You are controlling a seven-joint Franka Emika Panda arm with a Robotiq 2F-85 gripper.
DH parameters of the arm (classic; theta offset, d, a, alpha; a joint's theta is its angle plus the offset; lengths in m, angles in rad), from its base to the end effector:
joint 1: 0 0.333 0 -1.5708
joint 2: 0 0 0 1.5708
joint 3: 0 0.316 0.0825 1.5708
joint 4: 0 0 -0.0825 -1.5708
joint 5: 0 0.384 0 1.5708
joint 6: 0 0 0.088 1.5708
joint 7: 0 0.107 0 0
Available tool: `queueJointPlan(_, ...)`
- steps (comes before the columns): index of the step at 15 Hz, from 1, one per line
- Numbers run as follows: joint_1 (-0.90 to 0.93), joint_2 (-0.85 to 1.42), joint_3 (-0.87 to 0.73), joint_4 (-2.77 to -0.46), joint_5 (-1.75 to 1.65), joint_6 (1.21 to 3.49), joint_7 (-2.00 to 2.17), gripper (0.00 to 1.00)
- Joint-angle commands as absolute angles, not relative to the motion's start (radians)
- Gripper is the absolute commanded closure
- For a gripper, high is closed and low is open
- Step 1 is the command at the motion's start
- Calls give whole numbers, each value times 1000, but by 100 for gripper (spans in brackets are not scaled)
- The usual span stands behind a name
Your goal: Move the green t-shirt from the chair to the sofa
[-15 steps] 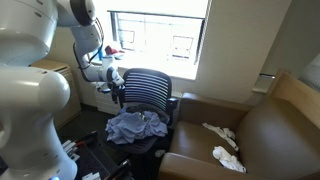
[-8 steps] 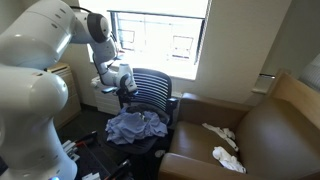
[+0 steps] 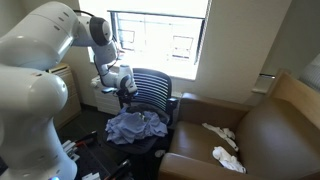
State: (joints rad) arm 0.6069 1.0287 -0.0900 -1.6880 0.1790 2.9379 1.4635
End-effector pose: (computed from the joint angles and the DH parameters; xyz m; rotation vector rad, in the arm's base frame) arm 0.5741 0.3187 0.0270 -2.5427 1.4995 -0.2059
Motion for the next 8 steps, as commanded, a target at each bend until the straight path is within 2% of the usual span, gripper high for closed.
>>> queueJointPlan(1,539,1116,-22,-1623,197,2933,1435,0)
queueJointPlan(2,505,1143,18,-1604,199,2941,1411,0)
queueJointPlan(4,535,1217,-18,-1540,191,2924,1451,0)
queueJointPlan(5,545,1140,-24,-1625,190,2935,1451,0)
queueJointPlan(8,546,1216,-26,-1560,191,2935,1453,0)
